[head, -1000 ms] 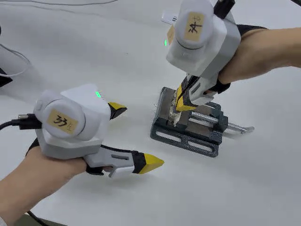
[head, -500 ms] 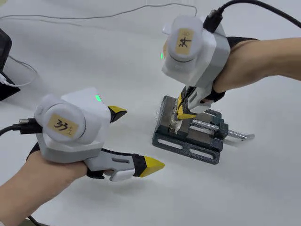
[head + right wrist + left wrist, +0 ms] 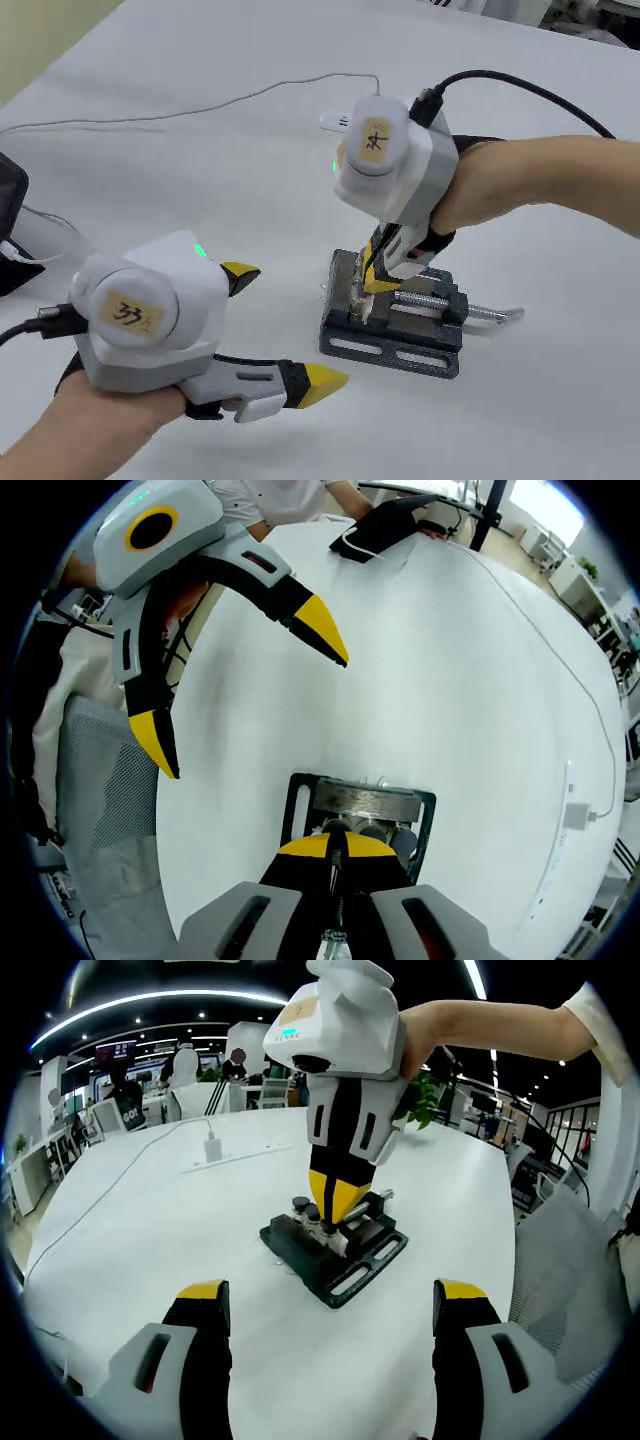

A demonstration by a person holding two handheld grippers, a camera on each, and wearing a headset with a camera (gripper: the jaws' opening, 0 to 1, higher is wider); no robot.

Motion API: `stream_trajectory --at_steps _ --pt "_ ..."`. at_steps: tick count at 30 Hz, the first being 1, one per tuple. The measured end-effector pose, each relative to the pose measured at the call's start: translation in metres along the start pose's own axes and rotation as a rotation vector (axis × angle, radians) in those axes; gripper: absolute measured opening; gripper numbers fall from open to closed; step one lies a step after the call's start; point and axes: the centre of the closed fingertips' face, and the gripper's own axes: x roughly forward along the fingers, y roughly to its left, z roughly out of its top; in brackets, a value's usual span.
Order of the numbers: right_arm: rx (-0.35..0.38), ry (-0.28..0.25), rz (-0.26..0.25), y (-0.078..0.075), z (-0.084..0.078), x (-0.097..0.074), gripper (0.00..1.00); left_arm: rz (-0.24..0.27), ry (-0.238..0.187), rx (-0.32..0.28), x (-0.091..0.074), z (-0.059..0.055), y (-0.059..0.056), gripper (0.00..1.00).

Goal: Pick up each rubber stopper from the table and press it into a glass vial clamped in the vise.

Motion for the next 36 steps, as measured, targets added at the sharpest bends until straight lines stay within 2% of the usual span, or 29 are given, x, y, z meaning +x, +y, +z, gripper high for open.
stream_trajectory --at_steps 6,17,19,21,22,24,29,34,36 --pt "-0.035 0.003 -0.021 0.000 -0.001 0.000 0.00 -0.003 0.003 0.006 0.001 0.000 -0.004 0.82" --pt "-0.033 -0.090 -0.068 -0.002 -0.003 -0.002 0.00 0.000 0.014 0.014 0.002 -0.003 -0.004 0.83" --pt "-0.030 -0.091 -0.078 -0.002 -0.005 -0.004 0.05 0.000 0.015 0.017 0.002 -0.003 -0.004 0.83" --pt "-0.022 -0.107 -0.047 0.006 -0.007 -0.005 0.15 -0.001 0.018 0.019 0.001 -0.003 -0.004 0.83" --pt "-0.009 -0.113 -0.052 0.008 -0.009 -0.006 0.20 -0.001 0.018 0.021 0.001 -0.003 -0.004 0.83" --pt "-0.015 -0.122 -0.068 0.010 -0.014 -0.007 0.24 -0.003 0.018 0.020 0.001 -0.002 -0.004 0.83" --pt "0.085 -0.241 -0.091 0.018 -0.020 -0.015 0.39 -0.006 0.022 0.022 0.002 -0.003 -0.005 0.83" --pt "0.158 -0.312 -0.136 0.022 -0.033 -0.020 0.55 -0.011 0.022 0.028 0.002 -0.003 -0.006 0.83" --pt "0.202 -0.340 -0.154 0.024 -0.040 -0.022 0.58 -0.012 0.022 0.029 0.002 -0.003 -0.007 0.84"
